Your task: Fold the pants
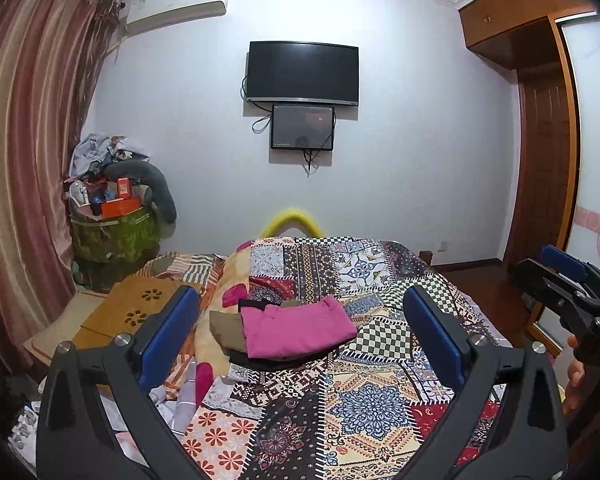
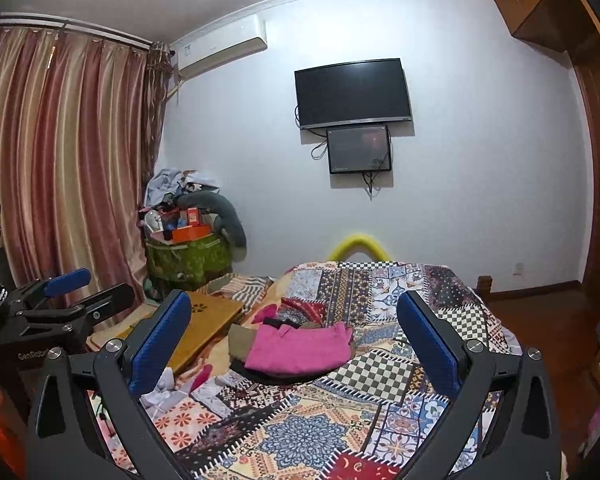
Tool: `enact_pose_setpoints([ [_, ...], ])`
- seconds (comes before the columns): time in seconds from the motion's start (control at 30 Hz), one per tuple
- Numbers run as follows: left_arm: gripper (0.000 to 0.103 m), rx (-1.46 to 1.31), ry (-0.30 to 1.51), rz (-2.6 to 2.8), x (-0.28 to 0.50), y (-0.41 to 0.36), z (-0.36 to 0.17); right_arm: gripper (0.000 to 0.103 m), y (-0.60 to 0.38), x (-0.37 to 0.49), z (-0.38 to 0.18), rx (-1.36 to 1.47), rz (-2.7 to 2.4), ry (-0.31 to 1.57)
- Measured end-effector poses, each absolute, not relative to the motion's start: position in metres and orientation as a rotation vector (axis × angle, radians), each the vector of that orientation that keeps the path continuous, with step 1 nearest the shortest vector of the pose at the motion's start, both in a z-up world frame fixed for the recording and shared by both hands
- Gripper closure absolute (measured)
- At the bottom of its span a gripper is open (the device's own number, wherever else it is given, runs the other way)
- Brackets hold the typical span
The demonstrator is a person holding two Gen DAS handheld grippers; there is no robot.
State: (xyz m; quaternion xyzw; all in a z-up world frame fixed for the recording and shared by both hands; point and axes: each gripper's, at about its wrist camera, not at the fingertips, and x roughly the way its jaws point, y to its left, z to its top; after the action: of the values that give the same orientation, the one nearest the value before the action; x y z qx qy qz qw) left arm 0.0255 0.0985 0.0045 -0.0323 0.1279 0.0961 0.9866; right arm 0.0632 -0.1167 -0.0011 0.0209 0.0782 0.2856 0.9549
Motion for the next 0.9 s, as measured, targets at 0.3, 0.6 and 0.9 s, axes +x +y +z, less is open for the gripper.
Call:
enact_pose_setpoints([
  [0.3, 0.000, -0.073, 0.263, 0.187, 0.0271, 0.1008, 0.0042, 0.001, -0.1172, 0.0624, -0.0014, 0.045, 0.580, 0.169],
  [0.6, 0.000, -0.071, 0.264, 0.161, 0.0247, 0.1004, 0.0033, 0.001, -0.1187, 0.0627, 0.0002, 0.046, 0.579, 0.168],
  [0.9, 0.000, -0.076, 0.266, 0.149, 0.0233, 0.0978, 0.0046, 0.001, -0.1195, 0.0625, 0.0001, 0.050, 0.582, 0.175],
])
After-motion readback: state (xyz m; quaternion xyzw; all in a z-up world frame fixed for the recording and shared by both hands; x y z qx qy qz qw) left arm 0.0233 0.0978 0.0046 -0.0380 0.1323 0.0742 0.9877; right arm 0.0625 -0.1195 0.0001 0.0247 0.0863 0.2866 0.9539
